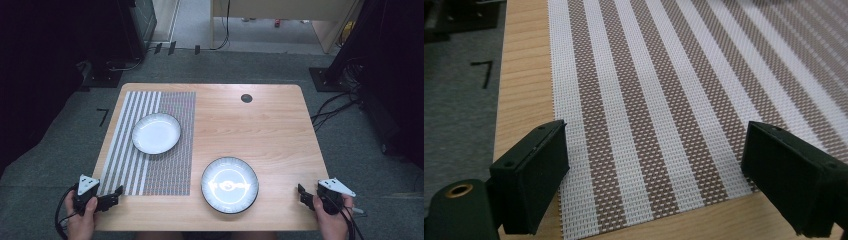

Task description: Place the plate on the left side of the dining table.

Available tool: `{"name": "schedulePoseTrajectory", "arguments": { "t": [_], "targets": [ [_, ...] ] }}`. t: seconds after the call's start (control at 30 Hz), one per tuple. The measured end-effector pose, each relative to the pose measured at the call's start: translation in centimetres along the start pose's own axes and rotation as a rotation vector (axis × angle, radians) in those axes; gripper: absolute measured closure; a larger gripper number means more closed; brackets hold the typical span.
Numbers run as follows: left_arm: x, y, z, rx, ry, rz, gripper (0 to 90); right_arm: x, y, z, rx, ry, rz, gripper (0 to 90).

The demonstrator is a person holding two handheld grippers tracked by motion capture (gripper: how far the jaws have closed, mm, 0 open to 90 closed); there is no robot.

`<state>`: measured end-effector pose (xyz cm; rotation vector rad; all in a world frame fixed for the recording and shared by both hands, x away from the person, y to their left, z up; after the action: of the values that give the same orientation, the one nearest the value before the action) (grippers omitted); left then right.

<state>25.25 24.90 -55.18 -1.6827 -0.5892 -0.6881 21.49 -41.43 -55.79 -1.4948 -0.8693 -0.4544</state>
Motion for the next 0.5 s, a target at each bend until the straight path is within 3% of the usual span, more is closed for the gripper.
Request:
{"name": "schedulePoseTrajectory", "arguments": {
  "t": [0.5],
  "targets": [
    [0.02,0.01,0.04,-0.002,-0.003,0.002,10.7,0.0,0.0,0.0,0.001,-0.001,0.0,24.6]
  ]
}}
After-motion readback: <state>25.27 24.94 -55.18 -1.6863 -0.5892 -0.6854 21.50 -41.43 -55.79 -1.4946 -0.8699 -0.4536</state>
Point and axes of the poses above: each handheld gripper's, and its own axes: y roughly forward along the jaws, x roughly out of its top, z roughly to its left, the point moved 5 cm from there along y, roughly forward along the jaws, and after that the axes turned 13 degrees about -y, right-handed, at the moved point
